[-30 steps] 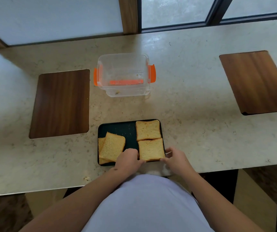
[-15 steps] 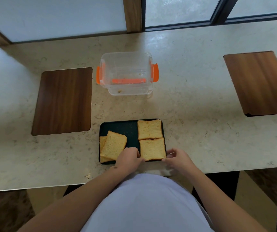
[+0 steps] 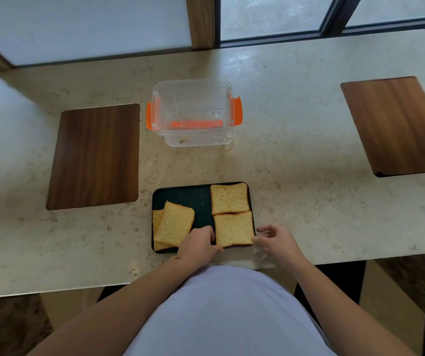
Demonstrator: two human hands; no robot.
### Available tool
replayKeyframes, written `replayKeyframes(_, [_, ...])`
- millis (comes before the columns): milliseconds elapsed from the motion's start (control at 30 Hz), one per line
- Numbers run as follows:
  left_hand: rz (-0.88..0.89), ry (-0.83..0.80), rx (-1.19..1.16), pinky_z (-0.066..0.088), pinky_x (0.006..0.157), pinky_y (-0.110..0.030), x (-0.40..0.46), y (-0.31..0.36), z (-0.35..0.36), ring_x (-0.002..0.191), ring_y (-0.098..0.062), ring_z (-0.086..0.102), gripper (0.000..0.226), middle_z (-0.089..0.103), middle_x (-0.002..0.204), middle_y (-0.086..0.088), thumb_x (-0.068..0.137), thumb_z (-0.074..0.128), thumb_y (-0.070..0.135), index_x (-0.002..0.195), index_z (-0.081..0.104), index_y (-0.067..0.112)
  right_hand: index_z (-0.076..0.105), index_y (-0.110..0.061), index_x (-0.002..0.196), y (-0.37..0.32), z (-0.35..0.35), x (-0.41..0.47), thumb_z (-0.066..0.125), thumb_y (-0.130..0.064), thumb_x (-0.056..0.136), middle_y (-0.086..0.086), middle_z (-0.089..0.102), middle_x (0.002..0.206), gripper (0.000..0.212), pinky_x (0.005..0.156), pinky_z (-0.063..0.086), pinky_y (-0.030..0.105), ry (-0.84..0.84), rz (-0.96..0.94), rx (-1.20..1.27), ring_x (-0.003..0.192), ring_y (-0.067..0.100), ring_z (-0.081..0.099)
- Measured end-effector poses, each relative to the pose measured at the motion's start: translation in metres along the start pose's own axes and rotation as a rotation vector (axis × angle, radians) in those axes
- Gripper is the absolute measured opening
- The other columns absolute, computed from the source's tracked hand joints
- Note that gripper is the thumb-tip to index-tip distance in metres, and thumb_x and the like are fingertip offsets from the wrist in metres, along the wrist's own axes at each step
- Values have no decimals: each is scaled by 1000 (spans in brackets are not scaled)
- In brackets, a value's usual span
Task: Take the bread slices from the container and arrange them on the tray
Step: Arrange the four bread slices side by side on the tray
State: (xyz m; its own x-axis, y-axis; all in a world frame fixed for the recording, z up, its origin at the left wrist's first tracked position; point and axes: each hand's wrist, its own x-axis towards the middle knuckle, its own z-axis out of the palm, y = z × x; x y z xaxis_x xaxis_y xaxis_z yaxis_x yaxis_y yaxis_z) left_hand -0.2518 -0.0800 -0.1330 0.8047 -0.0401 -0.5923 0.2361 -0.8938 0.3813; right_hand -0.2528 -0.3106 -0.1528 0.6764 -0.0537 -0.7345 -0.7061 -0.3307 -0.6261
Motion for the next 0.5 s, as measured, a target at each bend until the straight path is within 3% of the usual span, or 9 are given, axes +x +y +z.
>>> replayKeyframes(267, [-14,-13,-43,43,58,-28,1,-4,0,71,-12,56,31,63,81,2,84,72,46,89,59,19,68,-17,107,2,8,0,80,-19,84,2,72,96,26,54,56,24,63,-7,-38,78,14,72])
replayKeyframes(400, [-26,7,-105,37,55,-27,4,-2,0,67,-12,57,35,62,73,4,83,70,53,83,61,19,65,-20,110,-1,6,0,83,-22,82,1,72,99,33,51,57,24,14,18,-54,65,14,76])
replayKeyframes(500, [-26,4,-99,37,54,-27,5,-2,0,66,-12,55,37,61,73,5,81,73,53,82,57,20,64,-20,109,-1,9,-1,87,-21,77,-2,71,98,39,49,55,24,17,14,-113,68,16,75])
